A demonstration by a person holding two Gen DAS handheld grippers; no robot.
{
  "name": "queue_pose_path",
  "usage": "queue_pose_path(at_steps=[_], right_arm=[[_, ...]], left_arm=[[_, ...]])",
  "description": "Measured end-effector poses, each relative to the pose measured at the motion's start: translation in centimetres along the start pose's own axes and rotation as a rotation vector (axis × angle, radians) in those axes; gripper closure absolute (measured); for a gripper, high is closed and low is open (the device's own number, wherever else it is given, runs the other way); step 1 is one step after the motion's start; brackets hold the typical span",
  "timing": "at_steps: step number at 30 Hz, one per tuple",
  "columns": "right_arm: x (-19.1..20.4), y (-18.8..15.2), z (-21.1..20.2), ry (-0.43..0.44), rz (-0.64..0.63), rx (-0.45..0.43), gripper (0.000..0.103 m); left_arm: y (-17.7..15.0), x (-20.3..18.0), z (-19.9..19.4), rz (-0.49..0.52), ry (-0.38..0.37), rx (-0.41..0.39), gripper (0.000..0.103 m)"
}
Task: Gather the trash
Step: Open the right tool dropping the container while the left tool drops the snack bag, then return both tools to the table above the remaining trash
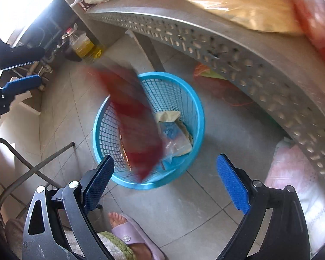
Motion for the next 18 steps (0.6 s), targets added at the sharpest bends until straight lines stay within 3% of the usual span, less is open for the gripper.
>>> queue_pose_path(at_steps=[8, 14, 18], right_arm=[[-0.3, 0.1, -1.5, 0.010, 0.012, -0.019, 0.012], [1.6, -0.1, -2.5, 0.042, -0.009, -0.052, 0.012], [3.9, 0.0, -3.9, 0.079, -0.044, -0.079, 0.012]], left_arm=[[-0.8, 1.8, -4.9, 0.003, 0.001, -0.073, 0.053], [-3.1, 3.7, -11.9, 0.026, 0.011, -0.186, 0.048], [-5.8, 6.0, -17.0, 0.028, 0.023, -0.277, 0.040]])
Point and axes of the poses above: each gripper's, at about its wrist camera, not at the fingertips, and z roughly the way its jaws point, x to its left, y to its top, the point moved 10 cm from there along z, roughly the way its jaws point, and after that the axes turned 11 degrees about y, right-handed, at the moved point
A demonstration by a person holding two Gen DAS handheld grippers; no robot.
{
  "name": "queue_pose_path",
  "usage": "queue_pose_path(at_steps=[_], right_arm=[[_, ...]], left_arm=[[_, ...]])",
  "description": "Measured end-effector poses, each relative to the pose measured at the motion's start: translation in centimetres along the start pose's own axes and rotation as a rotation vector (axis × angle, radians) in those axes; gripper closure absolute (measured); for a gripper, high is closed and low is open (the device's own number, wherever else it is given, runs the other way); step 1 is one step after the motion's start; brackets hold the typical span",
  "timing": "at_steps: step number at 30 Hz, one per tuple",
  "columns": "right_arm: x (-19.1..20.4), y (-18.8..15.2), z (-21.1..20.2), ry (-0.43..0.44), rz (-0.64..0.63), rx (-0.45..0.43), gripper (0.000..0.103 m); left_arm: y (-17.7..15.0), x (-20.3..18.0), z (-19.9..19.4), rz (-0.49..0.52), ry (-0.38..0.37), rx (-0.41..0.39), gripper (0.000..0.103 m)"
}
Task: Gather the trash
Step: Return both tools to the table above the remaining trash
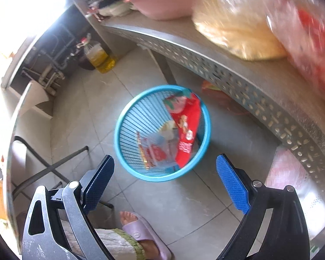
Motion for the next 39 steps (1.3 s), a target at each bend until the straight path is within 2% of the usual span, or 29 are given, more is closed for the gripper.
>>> queue_pose_path(at_steps=[5, 11, 18, 22, 27, 31, 35, 39], right_arm=[[4.4, 1.2, -1.8, 0.105, -0.050, -0.017, 0.012], [11.6, 1.9, -3.9, 0.252, -0.147, -0.004, 0.012], [20.8, -0.1, -4.1, 0.423, -0.263, 0.089, 0.012], [26.2, -2.1, -3.8, 0.497, -0.326, 0.159, 0.012], [32.7, -5.2, -2.6, 0.571, -0.405, 0.266, 0.015], [38.1, -7.2, -0.9, 0.609, -0.461, 0.365, 0.020], [43.0, -7.7, 1.3, 0.633, -0.482, 0.448, 0.026], [47.6, -7.7, 5.2, 0.619, -0.478, 0.528, 0.032]], left_arm=[[-2.7, 4.9, -6.8, -0.041, 0.058, -0.111, 0.035], [-6.9, 11.8, -14.5, -0.120, 0.194, -0.248, 0.031], [-12.3, 18.8, -21.1, -0.234, 0.300, -0.368, 0.028], [-15.2, 22.4, -24.1, -0.302, 0.325, -0.428, 0.028], [-17.6, 25.6, -25.3, -0.341, 0.347, -0.447, 0.028], [-18.1, 26.4, -24.9, -0.334, 0.379, -0.464, 0.028], [-18.3, 26.4, -24.3, -0.307, 0.396, -0.473, 0.028], [-18.3, 26.7, -24.2, -0.285, 0.403, -0.482, 0.028]])
Point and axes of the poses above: each gripper's, at about its wrist camera, not at the fingertips, and z roughly the way its jaws point, x to its left, y to its top, the point moved 10 cm from there along z, roughly the way its jaws point, and after that the axes turned 11 degrees about y, right-handed, at the moved point
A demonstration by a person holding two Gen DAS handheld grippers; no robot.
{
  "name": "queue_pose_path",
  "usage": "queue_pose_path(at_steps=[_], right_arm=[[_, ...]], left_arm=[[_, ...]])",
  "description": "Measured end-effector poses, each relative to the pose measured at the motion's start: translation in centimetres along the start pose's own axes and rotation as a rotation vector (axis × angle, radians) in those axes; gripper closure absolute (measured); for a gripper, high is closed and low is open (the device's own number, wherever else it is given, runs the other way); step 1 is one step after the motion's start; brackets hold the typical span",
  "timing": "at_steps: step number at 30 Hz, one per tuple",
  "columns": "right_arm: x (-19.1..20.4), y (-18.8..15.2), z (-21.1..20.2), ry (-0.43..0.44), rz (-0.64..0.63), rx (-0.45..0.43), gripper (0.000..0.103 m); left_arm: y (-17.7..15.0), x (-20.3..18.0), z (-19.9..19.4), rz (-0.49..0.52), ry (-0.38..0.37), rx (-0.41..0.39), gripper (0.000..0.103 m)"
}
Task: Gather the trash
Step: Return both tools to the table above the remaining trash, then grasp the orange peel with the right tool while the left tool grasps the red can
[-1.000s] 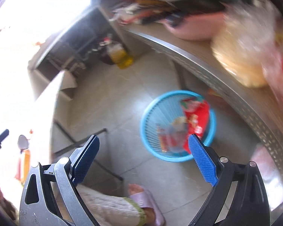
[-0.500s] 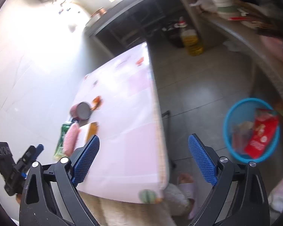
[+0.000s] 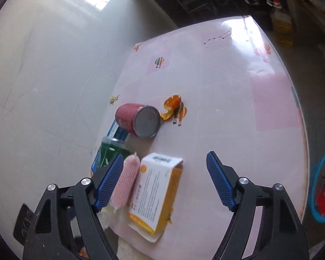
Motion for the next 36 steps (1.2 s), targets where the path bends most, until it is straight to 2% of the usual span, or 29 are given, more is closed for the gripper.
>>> queue_pose_path(at_steps=[7, 12, 16, 20, 23, 24, 30, 33, 36], right_arm=[[-2.7, 5.8, 7.1, -0.083, 0.093, 0.072, 0.047], [-3.6, 7.0, 11.0, -0.140, 0.096, 0.122, 0.053], [-3.2, 7.5, 12.5, -0.170, 0.060, 0.136, 0.059], [-2.6, 7.2, 13.2, -0.192, 0.016, 0.155, 0.070], [-2.3, 6.8, 13.4, -0.215, -0.027, 0.168, 0.081], [-2.5, 6.7, 13.3, -0.217, -0.031, 0.172, 0.088], [-3.2, 6.4, 12.4, -0.190, -0.015, 0.158, 0.093], [-3.9, 6.1, 11.4, -0.189, -0.006, 0.141, 0.093], [-4.4, 5.7, 10.5, -0.184, 0.003, 0.127, 0.093]], left_arm=[[1.3, 2.3, 0.0, -0.038, 0.006, -0.005, 0.028], [2.9, 4.9, 0.3, -0.058, 0.028, 0.006, 0.028], [4.7, 7.2, 1.0, -0.093, 0.039, 0.031, 0.028], [6.6, 8.3, 1.9, -0.120, 0.016, 0.064, 0.028], [7.6, 8.6, 3.2, -0.136, 0.005, 0.101, 0.028], [8.0, 8.7, 3.8, -0.135, 0.008, 0.111, 0.028], [9.2, 8.9, 7.7, -0.153, -0.002, 0.208, 0.028], [9.7, 9.3, 10.2, -0.196, -0.032, 0.283, 0.028], [10.2, 9.6, 13.2, -0.223, -0.031, 0.349, 0.028]])
Point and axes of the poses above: each gripper's, at about its wrist camera, not at the fingertips, and z roughly the way its jaws point, x to its left, y to its top, the point moved 10 cm from there along z, roughly the way its jaws point, and after that the axes turned 11 degrees about y, right-handed, at the moved point
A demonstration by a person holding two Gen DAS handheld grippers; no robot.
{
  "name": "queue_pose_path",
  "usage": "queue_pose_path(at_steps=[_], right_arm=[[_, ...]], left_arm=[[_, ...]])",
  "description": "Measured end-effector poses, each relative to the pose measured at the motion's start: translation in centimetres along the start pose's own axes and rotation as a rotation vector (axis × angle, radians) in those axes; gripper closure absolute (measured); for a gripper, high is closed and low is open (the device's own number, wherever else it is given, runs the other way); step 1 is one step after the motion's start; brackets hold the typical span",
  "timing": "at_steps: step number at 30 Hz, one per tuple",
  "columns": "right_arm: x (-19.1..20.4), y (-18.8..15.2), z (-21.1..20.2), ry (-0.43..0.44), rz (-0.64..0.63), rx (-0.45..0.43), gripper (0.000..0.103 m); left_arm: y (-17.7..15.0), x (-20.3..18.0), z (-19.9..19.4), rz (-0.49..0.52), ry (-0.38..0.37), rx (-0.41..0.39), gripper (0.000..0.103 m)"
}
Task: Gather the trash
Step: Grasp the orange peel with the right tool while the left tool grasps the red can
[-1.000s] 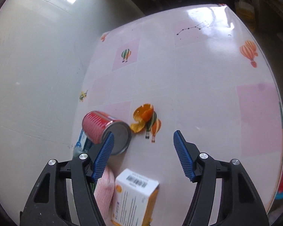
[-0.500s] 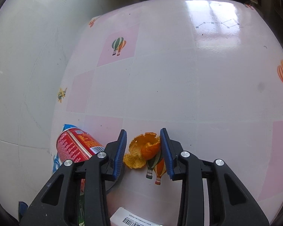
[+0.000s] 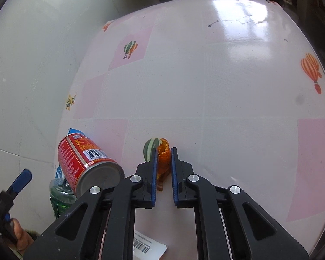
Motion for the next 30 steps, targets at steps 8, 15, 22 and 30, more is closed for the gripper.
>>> queue_pose_path(at_steps=[8, 15, 22, 30], right_arm=[[-1.0, -1.9, -2.6, 0.003, 0.000, -0.028, 0.094], [1.2, -1.5, -3.7, 0.059, -0.050, -0.052, 0.094], [4.0, -1.9, -2.0, 0.121, -0.084, -0.005, 0.094], [4.7, -2.5, -1.1, 0.141, -0.088, 0.017, 0.094]], left_arm=[[3.0, 1.9, 6.4, -0.050, 0.069, 0.150, 0.028], [3.0, 2.4, 8.9, -0.095, 0.063, 0.253, 0.033], [2.5, 0.6, 8.7, -0.109, 0.019, 0.303, 0.053], [3.0, -1.7, 6.1, -0.071, -0.021, 0.272, 0.062]])
Point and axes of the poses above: each gripper's, at about its wrist camera, not at the fingertips, and z roughly the way its jaws point, x to its left, y to its top, the point moved 10 cm from there along z, roughly the way its jaws point, and after that the axes turned 11 degrees about y, right-handed, at the moved point
